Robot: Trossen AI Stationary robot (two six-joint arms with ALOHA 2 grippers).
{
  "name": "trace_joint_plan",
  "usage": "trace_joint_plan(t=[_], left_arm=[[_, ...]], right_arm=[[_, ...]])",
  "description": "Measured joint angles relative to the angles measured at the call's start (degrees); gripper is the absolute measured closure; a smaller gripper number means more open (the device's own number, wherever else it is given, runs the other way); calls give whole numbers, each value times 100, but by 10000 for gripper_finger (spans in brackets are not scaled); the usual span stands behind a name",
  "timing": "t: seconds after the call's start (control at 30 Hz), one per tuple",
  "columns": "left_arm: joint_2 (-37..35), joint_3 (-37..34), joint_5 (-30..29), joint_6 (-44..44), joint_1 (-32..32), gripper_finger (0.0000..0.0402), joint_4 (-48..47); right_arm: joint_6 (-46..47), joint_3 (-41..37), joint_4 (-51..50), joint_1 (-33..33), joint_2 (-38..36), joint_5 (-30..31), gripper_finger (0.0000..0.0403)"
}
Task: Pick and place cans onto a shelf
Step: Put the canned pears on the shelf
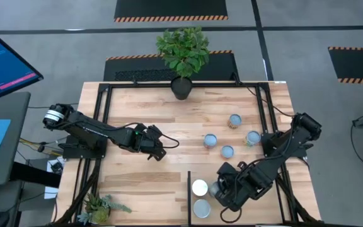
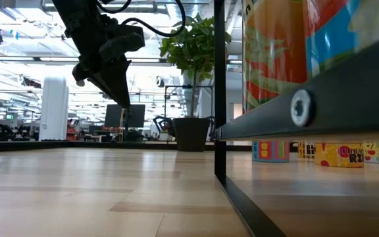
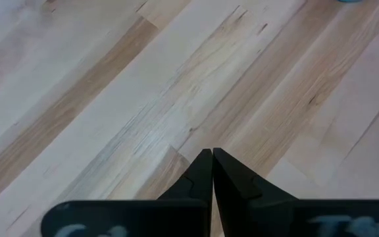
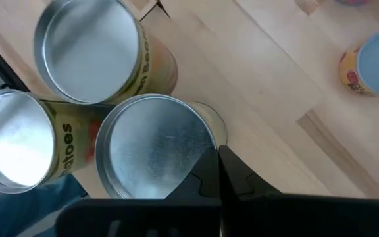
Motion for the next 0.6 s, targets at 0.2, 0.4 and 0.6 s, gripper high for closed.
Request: trace_joint_plan(t=[0.2,0.4,0.6], left_arm=[[0,0,3,0,0,401,0],[0,0,16,-2,0,401,3],[0,0,49,-5,0,401,8]], right_arm=[[103,-208,326,45,-1,-11,402],[159,-553,719,106,-198,69,400],[141,-581,390,94,-313,82,401]])
